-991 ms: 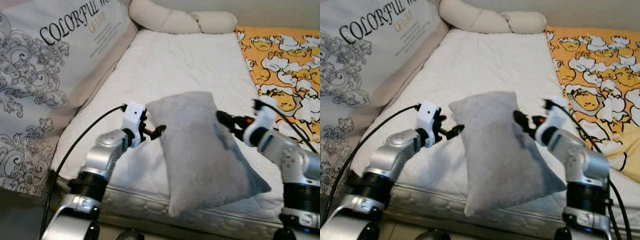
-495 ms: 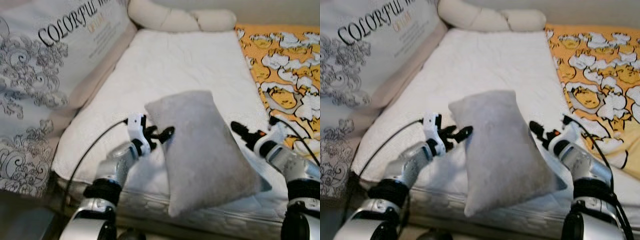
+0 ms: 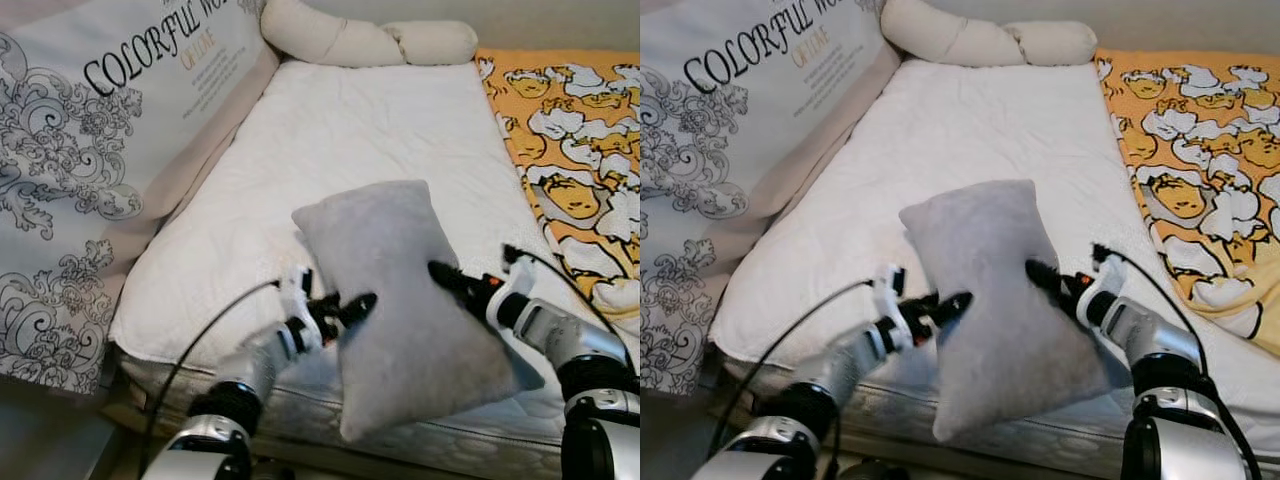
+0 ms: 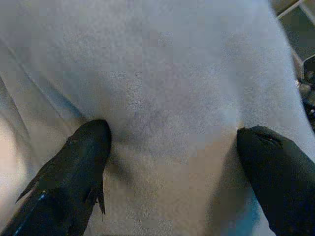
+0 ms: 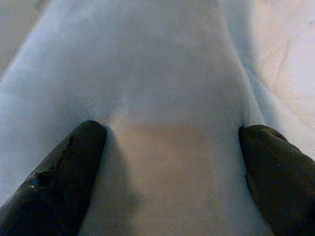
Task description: Clean up the room
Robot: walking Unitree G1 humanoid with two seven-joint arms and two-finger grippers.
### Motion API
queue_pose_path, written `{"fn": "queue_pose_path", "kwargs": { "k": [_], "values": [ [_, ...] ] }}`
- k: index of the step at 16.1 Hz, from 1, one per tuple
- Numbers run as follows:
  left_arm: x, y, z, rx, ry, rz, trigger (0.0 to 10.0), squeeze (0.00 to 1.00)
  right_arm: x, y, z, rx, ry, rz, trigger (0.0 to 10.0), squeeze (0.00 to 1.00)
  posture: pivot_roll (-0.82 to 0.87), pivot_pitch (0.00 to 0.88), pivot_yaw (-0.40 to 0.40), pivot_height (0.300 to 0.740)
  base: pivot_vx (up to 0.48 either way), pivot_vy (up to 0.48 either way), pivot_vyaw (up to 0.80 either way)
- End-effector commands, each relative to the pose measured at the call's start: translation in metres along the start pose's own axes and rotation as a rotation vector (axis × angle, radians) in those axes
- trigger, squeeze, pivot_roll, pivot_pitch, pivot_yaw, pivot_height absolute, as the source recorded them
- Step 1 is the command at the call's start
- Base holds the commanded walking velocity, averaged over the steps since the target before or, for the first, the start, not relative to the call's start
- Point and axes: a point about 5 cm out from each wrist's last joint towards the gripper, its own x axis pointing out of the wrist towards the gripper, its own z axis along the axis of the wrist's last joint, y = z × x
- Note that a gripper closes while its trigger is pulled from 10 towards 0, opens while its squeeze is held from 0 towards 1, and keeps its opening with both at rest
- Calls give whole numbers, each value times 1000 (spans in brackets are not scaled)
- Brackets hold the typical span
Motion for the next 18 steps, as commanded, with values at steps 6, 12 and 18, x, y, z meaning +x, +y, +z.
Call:
{"fn": "queue_pose_path", "kwargs": {
  "k": [6,12,18],
  "values": [
    [15,-10,-18,99,151,62,0,0,8,-4,-57,34,147,-86,0,0,-53,0,75,740,0,0,0],
    [18,-6,-5,153,150,99,0,0,20,7,-69,46,161,-118,0,0,-54,0,87,740,0,0,0],
    [17,-2,-5,174,172,141,0,0,22,8,-66,-87,113,-144,0,0,-59,0,83,740,0,0,0]
  ]
}}
